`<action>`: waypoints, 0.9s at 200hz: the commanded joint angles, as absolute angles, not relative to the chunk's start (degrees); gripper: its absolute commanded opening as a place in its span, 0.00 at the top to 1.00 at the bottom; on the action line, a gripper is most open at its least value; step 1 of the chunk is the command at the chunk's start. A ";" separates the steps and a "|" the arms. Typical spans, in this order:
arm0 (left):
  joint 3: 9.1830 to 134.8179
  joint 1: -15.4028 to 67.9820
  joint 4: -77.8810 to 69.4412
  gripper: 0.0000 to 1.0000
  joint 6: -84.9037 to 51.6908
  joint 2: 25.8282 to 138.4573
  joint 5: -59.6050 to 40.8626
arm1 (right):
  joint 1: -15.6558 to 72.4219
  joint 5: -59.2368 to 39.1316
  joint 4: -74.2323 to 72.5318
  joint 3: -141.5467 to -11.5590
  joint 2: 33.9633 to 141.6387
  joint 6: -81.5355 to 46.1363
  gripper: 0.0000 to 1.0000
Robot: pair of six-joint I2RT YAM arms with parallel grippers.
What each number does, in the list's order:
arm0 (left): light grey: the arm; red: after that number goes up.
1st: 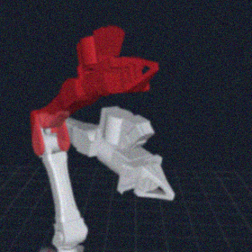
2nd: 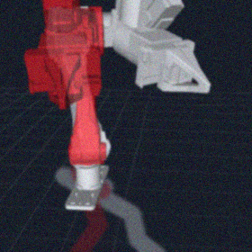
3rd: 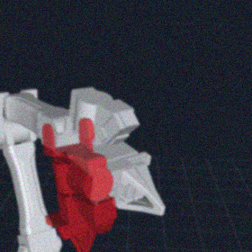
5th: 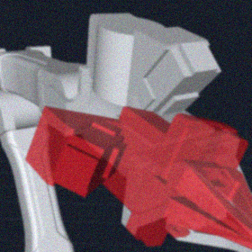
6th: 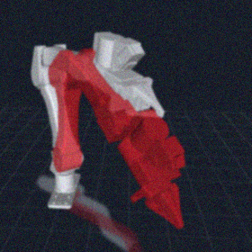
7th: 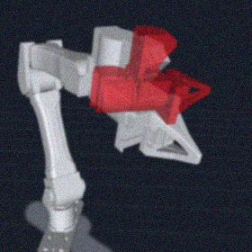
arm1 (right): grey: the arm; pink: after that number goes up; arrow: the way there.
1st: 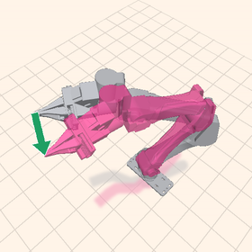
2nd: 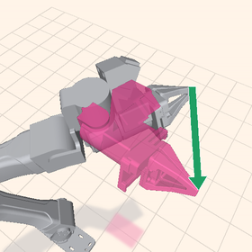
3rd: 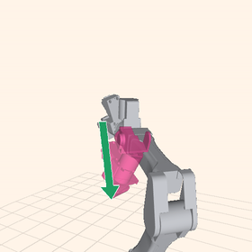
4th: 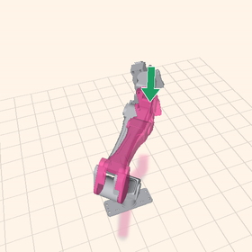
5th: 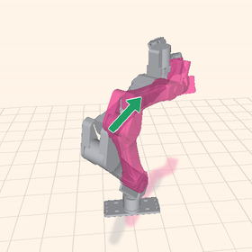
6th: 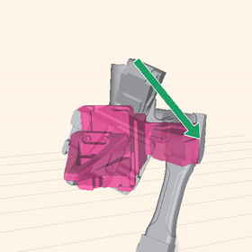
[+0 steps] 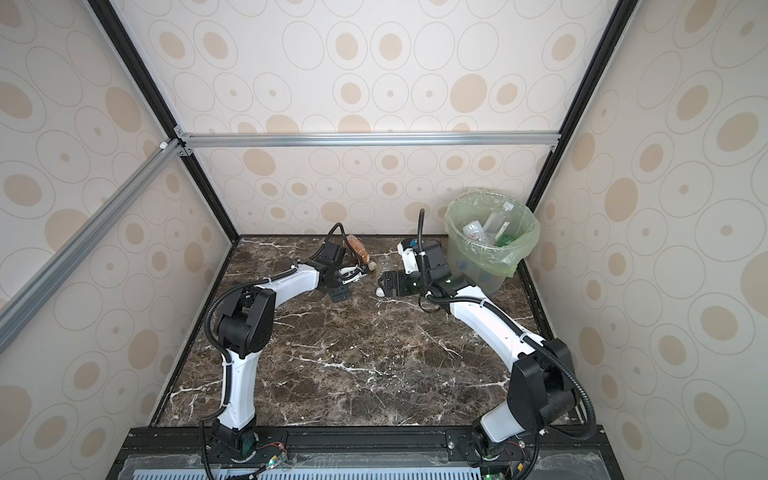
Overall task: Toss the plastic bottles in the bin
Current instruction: 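Close the left gripper on the red-labelled bottle's body, then lift the red-labelled bottle upright with the left gripper while the right approaches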
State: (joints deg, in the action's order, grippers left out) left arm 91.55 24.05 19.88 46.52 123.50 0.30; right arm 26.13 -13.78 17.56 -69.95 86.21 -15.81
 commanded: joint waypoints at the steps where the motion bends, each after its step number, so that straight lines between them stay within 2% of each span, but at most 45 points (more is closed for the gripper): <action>1: 93.67 23.59 21.98 0.04 48.34 124.39 0.09 | 25.06 -15.20 17.03 -69.61 87.19 -16.81 0.00; 37: 93.43 23.21 22.15 0.13 47.83 124.89 -0.57 | 23.34 -16.34 16.52 -69.26 87.79 -18.52 0.00; 114: 94.35 23.29 23.11 0.53 43.44 125.78 -6.29 | 22.69 -13.77 16.92 -68.38 86.11 -19.50 0.00; 180: 92.16 23.04 19.66 0.55 31.62 121.56 -15.11 | 22.06 -13.61 17.95 -68.58 85.07 -23.35 0.00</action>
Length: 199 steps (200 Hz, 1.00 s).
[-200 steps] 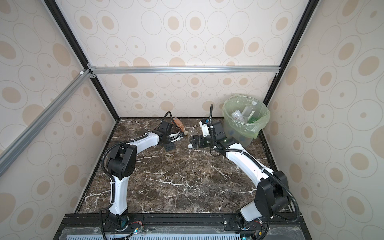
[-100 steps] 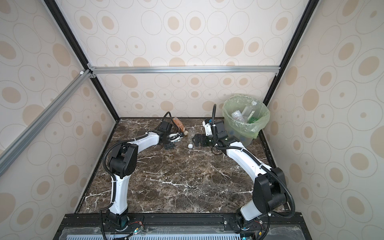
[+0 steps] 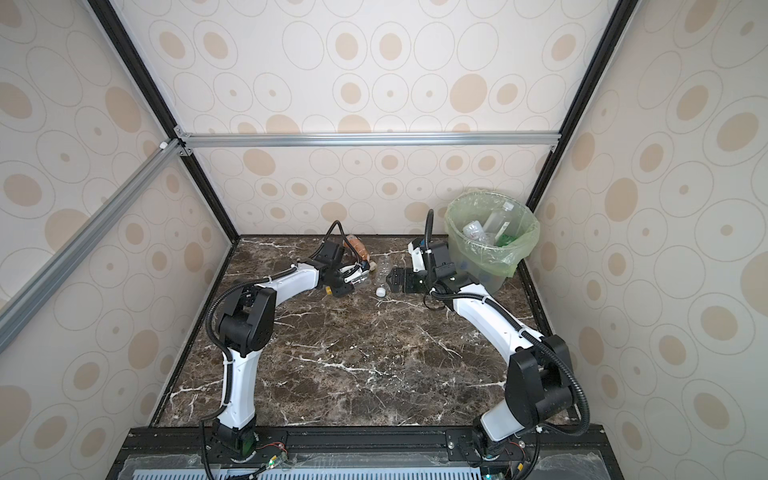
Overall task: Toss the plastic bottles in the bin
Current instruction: 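Lift the red-labelled bottle upright with the left gripper while the right approaches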
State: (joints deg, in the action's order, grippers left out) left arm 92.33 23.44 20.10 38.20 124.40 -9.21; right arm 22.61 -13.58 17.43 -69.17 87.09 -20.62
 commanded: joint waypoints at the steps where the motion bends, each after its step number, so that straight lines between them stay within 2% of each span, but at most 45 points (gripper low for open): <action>1: 92.14 23.03 19.59 0.55 31.32 121.42 -15.38 | 22.06 -13.53 17.94 -68.57 85.08 -23.41 0.00; 34: 86.71 22.89 8.45 0.54 18.04 114.21 -24.15 | 21.55 -11.60 16.92 -68.52 83.60 -25.97 0.00; 55: 82.33 22.90 -0.58 0.54 10.35 109.94 -28.01 | 20.05 -14.18 16.51 -69.57 83.24 -28.52 0.00; 87: 81.72 23.03 -4.57 0.55 2.92 106.44 -27.88 | 18.83 -15.73 16.38 -72.09 82.71 -30.91 0.00; 121: 76.03 24.59 -15.69 0.54 -7.16 101.31 -33.02 | 18.84 -19.49 10.65 -73.12 82.22 -35.22 0.00; 139: 74.71 26.18 -19.99 0.54 -9.60 99.64 -32.38 | 18.83 -20.57 8.13 -73.47 82.18 -37.20 0.00; 199: 75.06 30.26 -17.78 0.53 -9.83 97.92 -30.39 | 21.18 -22.60 3.90 -75.37 82.94 -37.66 0.00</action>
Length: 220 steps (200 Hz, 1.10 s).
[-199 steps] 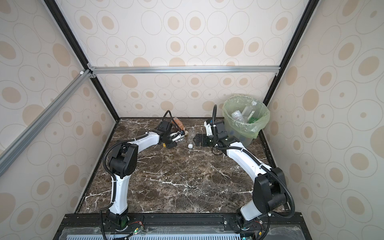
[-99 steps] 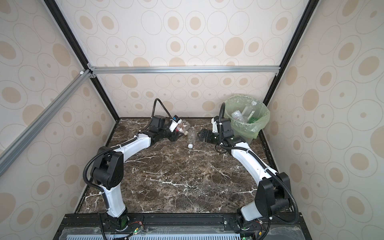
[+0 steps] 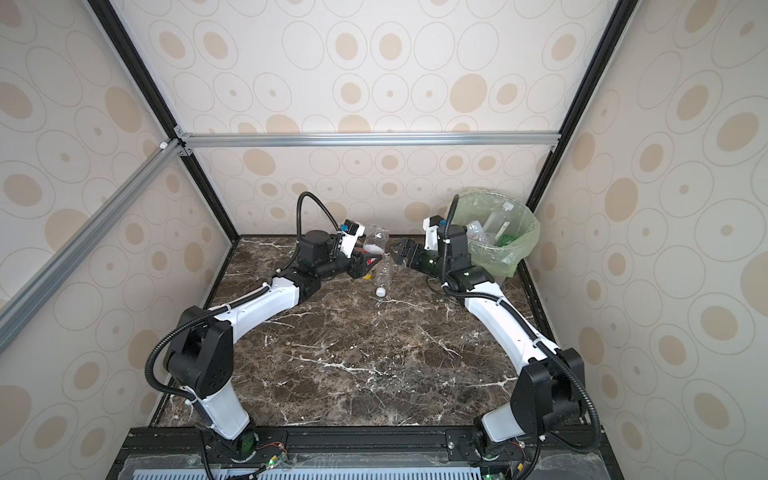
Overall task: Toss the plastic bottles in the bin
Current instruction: 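Lift the red-labelled bottle upright with the left gripper while the right approaches, then grasp the red-labelled bottle's yellow cap end with the right gripper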
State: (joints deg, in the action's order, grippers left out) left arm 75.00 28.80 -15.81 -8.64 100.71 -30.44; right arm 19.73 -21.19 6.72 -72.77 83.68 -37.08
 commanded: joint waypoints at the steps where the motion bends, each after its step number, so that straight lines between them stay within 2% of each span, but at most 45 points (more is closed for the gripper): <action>1: 75.06 30.33 -17.72 0.53 -9.79 97.92 -30.36 | 21.18 -22.59 3.97 -75.39 82.91 -37.60 0.00; 31: 75.02 31.71 -17.23 0.53 -9.74 97.30 -30.15 | 21.75 -22.42 2.64 -75.58 83.99 -37.45 0.00; 75: 74.79 33.19 -17.14 0.53 -9.61 96.74 -30.20 | 22.12 -23.27 2.37 -77.03 86.25 -37.31 0.09; 156: 75.32 34.40 -18.01 0.53 -10.74 97.28 -31.11 | 22.81 -23.97 2.37 -78.76 89.18 -36.83 0.33; 194: 75.16 34.71 -18.15 0.51 -10.98 97.21 -31.08 | 22.85 -23.75 2.63 -78.84 89.76 -36.91 0.51; 220: 75.01 34.81 -18.28 0.44 -11.34 96.94 -31.29 | 22.86 -22.74 3.28 -78.88 89.65 -36.83 0.56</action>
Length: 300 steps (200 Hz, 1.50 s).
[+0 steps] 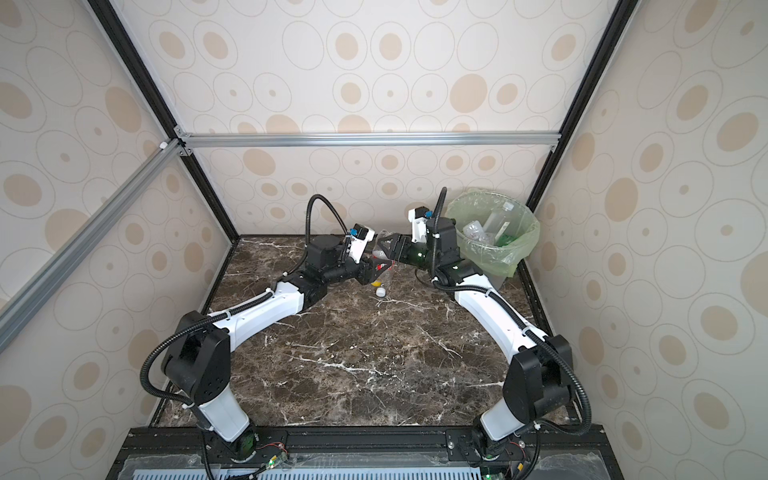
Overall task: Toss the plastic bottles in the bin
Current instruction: 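Grasp the red-labelled bottle's yellow cap end with the right gripper, then carry the red-labelled bottle over the wastebasket with the right gripper while the left releases, then open the right gripper above the wastebasket to drop the red-labelled bottle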
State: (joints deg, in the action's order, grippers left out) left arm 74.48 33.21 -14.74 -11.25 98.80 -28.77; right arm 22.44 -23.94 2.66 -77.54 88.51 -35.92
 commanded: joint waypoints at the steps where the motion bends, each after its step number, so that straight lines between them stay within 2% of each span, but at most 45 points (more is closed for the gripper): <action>1: 74.99 34.81 -18.28 0.44 -11.34 96.94 -31.29 | 22.81 -22.66 3.31 -78.90 89.65 -36.78 0.56; 22: 75.06 34.92 -17.31 0.35 -10.85 96.71 -30.10 | 22.76 -20.42 5.56 -80.08 89.47 -35.84 0.59; 50: 74.78 34.98 -14.07 0.15 -9.11 95.36 -27.88 | 20.17 -17.02 13.98 -86.11 89.90 -33.26 0.63; 62: 74.08 35.07 -14.10 0.01 -8.42 93.86 -27.31 | 17.71 -16.37 17.49 -89.07 89.69 -32.17 0.64; 134: 75.57 35.86 -15.73 0.01 -5.57 89.45 -24.93 | 4.20 -9.94 27.63 -103.01 83.57 -26.90 0.64; 195: 74.64 36.70 -15.75 0.01 -3.72 89.21 -24.72 | 1.06 1.83 28.54 -111.06 77.79 -20.40 0.63; 222: 74.60 36.70 -15.74 0.01 -2.87 89.71 -24.40 | -0.56 2.96 27.17 -111.44 79.87 -21.95 0.64; 254: 74.62 36.67 -15.03 0.01 -2.11 89.84 -24.17 | -3.71 1.27 27.05 -111.56 88.18 -27.56 0.64; 262: 74.53 36.69 -15.04 0.01 -2.02 89.82 -24.30 | -4.17 0.73 26.46 -111.49 91.15 -28.31 0.59; 282: 74.52 36.73 -14.56 0.01 -2.02 90.16 -24.64 | -6.29 -3.09 33.11 -118.11 101.44 -30.99 0.27; 300: 74.39 36.86 -14.06 0.01 -1.70 90.26 -24.49 | -7.26 -7.67 39.22 -121.73 104.83 -32.13 0.16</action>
State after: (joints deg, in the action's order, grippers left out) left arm 73.63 36.18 -14.46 -3.55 90.11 -24.29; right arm -5.76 -2.00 29.41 -118.52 101.30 -28.69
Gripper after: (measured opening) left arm 0.992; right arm 0.798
